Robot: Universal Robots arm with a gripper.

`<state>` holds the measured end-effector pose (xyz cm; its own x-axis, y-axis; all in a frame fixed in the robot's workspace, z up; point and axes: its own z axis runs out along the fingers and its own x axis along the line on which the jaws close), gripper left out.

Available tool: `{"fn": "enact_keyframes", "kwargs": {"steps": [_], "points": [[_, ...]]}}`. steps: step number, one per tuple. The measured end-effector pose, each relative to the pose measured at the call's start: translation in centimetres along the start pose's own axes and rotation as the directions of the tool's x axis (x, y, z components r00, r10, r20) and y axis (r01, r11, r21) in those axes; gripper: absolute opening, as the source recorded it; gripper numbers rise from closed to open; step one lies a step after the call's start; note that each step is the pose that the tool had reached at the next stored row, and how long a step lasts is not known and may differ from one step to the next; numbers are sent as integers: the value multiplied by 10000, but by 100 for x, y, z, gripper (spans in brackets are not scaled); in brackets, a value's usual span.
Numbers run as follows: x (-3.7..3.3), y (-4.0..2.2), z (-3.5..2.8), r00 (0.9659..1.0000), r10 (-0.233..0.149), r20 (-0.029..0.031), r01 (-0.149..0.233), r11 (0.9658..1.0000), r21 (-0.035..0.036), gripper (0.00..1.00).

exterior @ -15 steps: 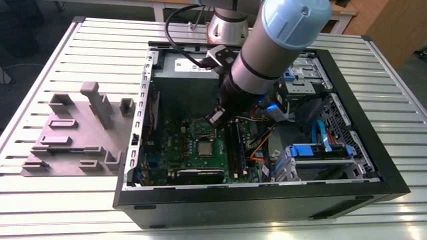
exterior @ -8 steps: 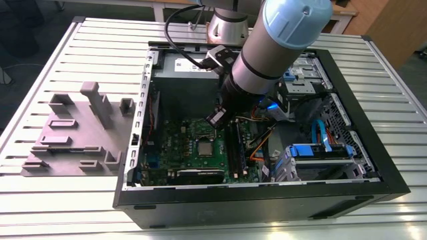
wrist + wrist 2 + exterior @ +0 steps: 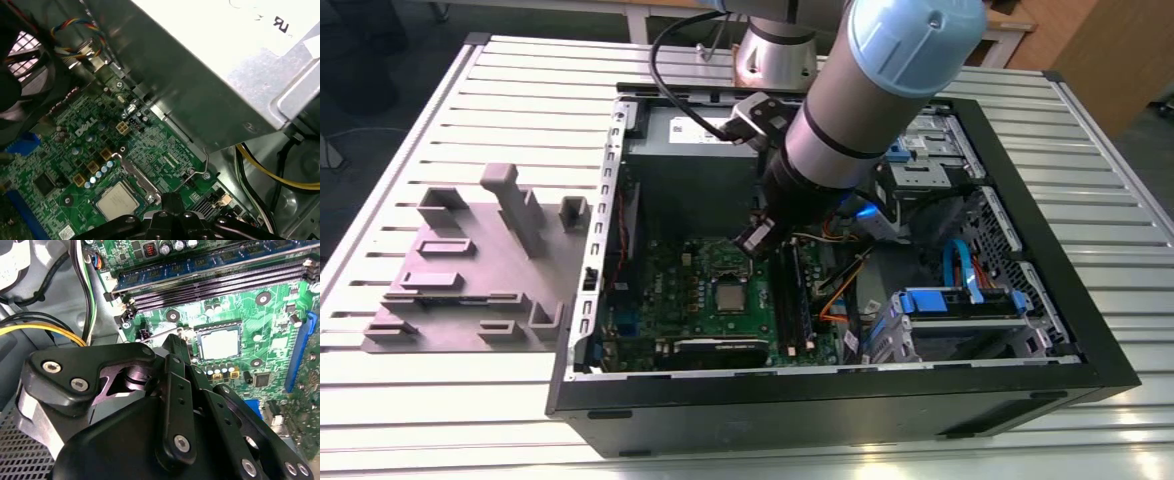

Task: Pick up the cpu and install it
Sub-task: 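Close the cpu cover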

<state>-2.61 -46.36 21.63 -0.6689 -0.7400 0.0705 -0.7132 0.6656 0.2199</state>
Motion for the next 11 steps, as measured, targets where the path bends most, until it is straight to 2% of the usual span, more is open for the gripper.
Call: {"fn": "enact_keyframes", "kwargs": {"steps": [1,7,11], "points": [[0,0,0,10000,-68,-17,69,10000,5,10],[-2,-1,1,9999,-138,-31,138,9999,9,10],[-5,-6,2,9987,-503,-115,504,9987,34,10]]}}
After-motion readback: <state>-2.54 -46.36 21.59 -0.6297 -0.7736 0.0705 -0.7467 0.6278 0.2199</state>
